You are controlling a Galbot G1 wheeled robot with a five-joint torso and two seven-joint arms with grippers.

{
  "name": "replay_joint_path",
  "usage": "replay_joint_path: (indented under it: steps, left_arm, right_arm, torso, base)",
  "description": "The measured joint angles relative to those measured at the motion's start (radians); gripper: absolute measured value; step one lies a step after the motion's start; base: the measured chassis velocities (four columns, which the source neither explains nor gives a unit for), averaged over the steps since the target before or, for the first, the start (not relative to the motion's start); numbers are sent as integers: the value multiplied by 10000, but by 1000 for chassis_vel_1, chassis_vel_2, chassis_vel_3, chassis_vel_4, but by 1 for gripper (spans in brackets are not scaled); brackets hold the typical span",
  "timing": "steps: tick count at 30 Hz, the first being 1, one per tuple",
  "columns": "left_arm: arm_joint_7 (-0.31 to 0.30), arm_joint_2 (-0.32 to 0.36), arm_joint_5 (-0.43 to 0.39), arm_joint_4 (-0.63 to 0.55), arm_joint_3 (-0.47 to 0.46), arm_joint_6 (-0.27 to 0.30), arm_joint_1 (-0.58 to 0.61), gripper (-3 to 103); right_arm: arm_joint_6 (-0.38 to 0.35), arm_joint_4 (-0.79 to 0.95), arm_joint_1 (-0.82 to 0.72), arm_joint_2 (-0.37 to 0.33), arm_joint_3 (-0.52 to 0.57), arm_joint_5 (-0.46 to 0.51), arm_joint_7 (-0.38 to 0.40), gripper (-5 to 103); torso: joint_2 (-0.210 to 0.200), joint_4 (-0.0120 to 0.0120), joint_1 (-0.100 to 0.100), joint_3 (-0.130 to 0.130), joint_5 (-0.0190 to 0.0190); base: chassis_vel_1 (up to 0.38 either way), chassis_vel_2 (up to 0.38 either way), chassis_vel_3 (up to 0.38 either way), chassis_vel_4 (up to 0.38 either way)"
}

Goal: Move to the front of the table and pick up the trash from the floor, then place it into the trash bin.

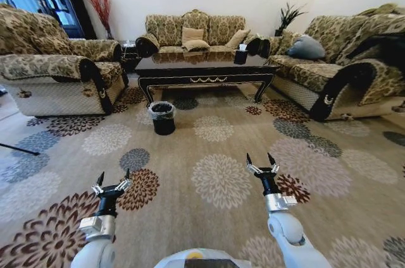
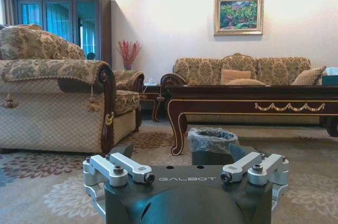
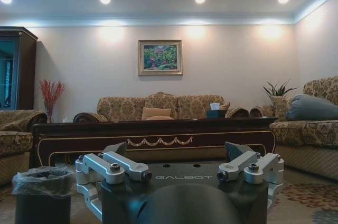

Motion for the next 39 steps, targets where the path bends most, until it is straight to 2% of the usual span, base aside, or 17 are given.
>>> replay_joint_path:
  steps: [25,39]
  left_arm:
    - [-1,0,0,0,-1,0,1,100]
    - [0,0,0,0,-1,0,0,100]
  right_arm:
    - [0,0,-2,0,0,0,0,100]
    - [0,0,0,0,-1,0,0,100]
  torso:
    - [-2,-1,-2,-2,-1]
    - [-2,0,1,2,1]
  base:
    - [161,-160,-154,157]
    - [3,-12,-14,4]
